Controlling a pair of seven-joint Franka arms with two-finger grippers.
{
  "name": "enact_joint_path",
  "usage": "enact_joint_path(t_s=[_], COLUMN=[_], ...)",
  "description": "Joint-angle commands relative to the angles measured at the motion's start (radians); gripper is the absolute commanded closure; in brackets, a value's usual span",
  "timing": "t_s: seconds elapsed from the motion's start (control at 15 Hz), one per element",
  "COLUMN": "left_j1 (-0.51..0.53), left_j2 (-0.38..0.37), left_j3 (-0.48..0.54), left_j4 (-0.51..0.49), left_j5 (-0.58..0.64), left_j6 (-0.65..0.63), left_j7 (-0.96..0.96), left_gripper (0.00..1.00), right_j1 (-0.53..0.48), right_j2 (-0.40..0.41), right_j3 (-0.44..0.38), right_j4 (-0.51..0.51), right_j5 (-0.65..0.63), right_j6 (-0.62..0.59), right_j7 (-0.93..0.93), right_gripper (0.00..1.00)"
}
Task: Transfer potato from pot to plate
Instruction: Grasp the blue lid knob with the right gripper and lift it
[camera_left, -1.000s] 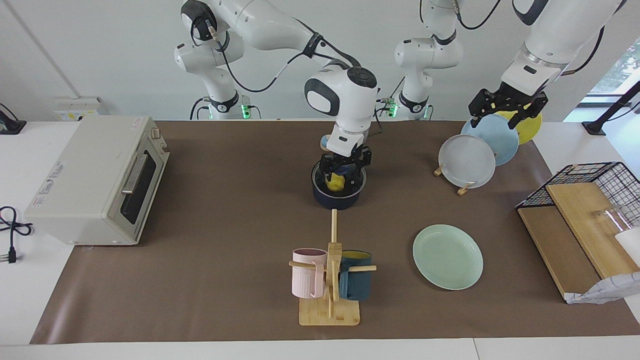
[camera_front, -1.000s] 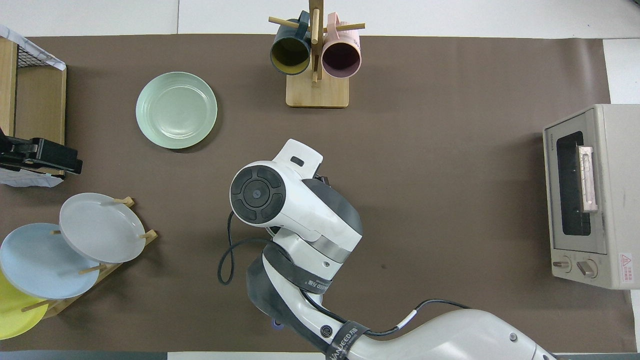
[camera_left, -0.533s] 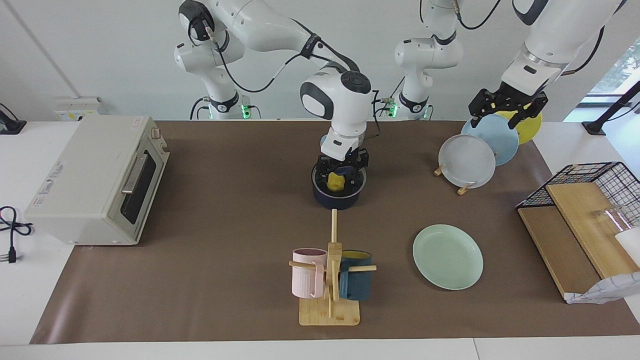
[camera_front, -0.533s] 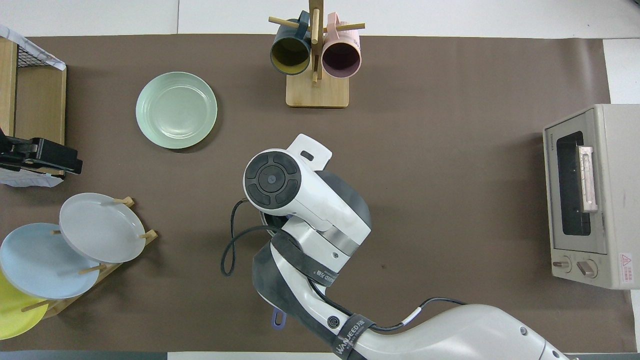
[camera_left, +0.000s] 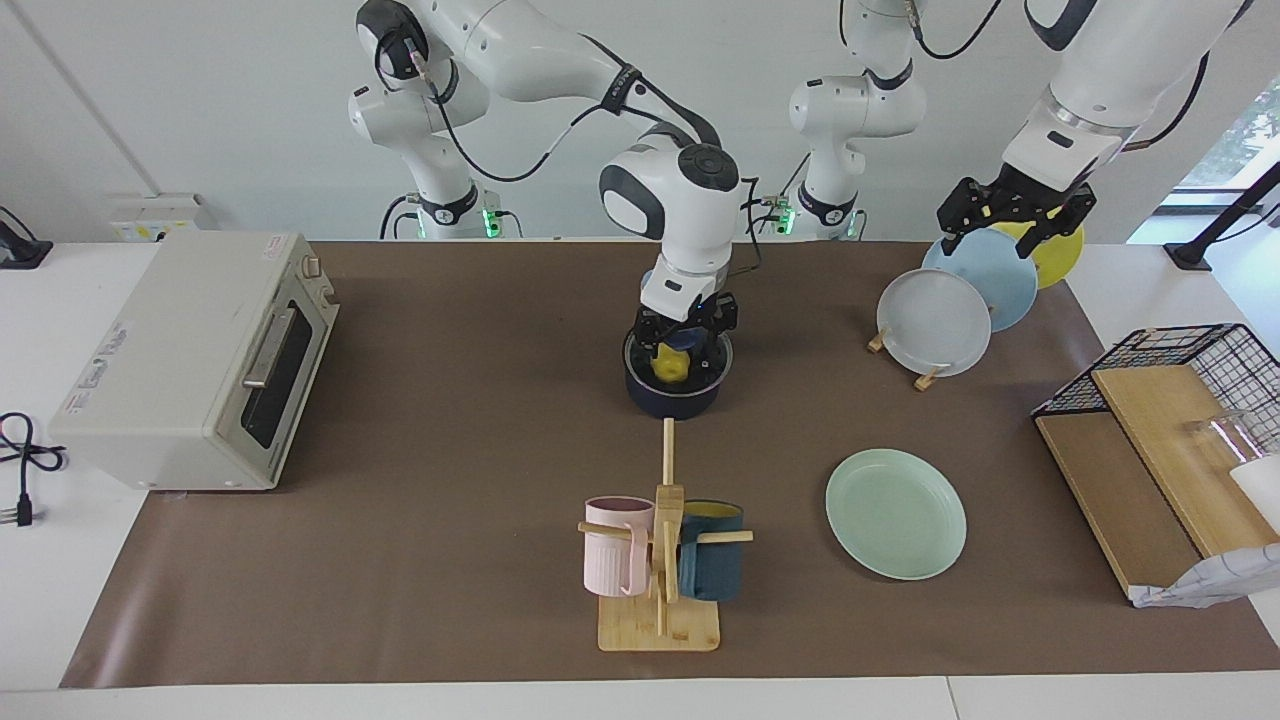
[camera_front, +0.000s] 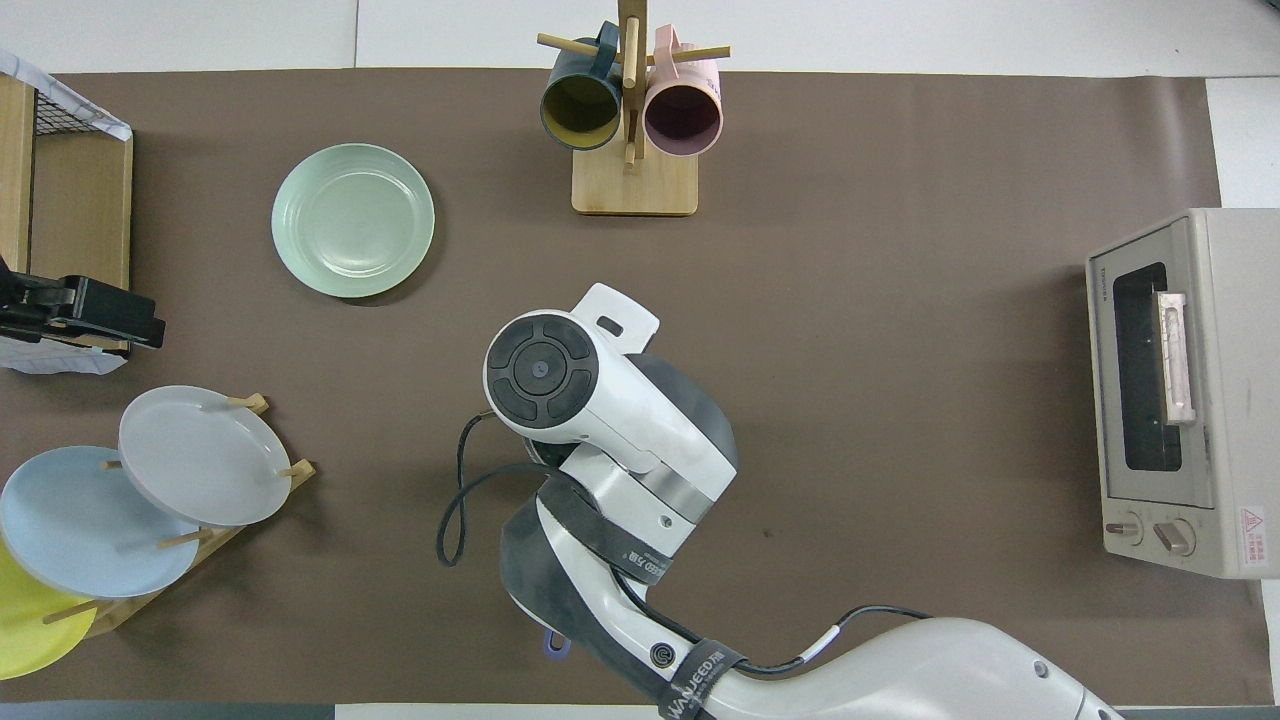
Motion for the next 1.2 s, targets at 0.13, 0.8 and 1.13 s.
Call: enact_joint_path(t_s=[0.13,0.8,1.13], left_j1=[0.009,0.009,0.011], left_j2=[-0.016,-0.016,-0.016], left_j3=[-0.009,-0.008,-0.008], left_j4=[-0.017,-0.018,-0.017], left_j5=[0.004,0.007,0.007], left_j6=[-0.001,-0.002,-0.002], left_j7=[-0.006,-0.005,-0.006], left_gripper=[0.0,0.0,0.0], right_j1=[-0.013,-0.021,-0.022], right_j2=[-0.027,-0.034,-0.046], right_j3=[0.007,0.007,0.007], right_j4=[-0.031,-0.022,-0.011], right_j5=[0.017,0.016,0.013], right_j6=[0.001,-0.004,-0.027], right_j7=[-0.012,-0.018,-0.027], right_gripper=[0.14,0.43,0.43])
